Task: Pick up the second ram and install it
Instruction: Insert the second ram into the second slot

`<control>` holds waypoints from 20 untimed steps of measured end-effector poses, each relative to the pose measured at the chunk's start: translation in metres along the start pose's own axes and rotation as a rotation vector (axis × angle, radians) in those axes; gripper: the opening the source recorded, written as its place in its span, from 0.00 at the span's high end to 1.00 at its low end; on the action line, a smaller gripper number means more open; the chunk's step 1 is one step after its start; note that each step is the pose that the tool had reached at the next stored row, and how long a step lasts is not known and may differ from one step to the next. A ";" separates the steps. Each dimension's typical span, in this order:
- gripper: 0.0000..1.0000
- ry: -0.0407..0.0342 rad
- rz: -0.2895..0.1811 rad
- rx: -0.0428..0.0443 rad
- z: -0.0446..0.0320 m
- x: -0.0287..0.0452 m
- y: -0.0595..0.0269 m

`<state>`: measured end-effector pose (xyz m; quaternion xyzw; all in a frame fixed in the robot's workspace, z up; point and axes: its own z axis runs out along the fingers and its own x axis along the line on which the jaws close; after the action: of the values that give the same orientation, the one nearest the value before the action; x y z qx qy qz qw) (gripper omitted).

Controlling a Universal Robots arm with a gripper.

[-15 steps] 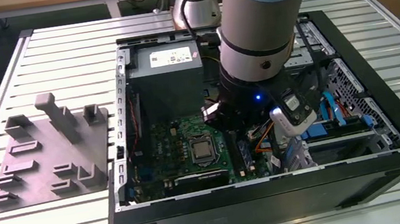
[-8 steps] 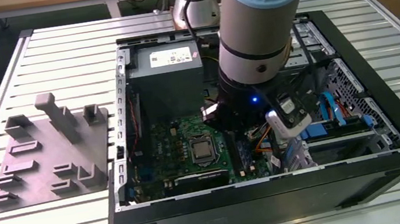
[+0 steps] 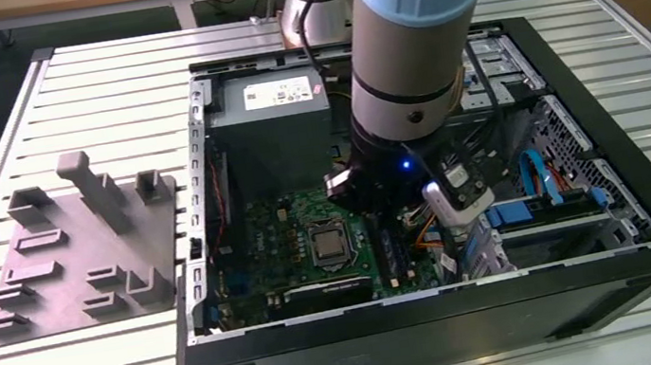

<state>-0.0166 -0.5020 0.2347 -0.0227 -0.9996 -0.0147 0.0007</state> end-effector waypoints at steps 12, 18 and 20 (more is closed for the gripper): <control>0.86 0.0001 -0.003 0.0002 0.0113 0.0006 0.0029; 0.86 0.0001 -0.003 0.0000 0.0145 0.0008 0.0056; 0.86 0.0001 -0.003 0.0003 0.0155 0.0008 0.0064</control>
<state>-0.0172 -0.4951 0.2194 -0.0209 -0.9997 -0.0146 0.0007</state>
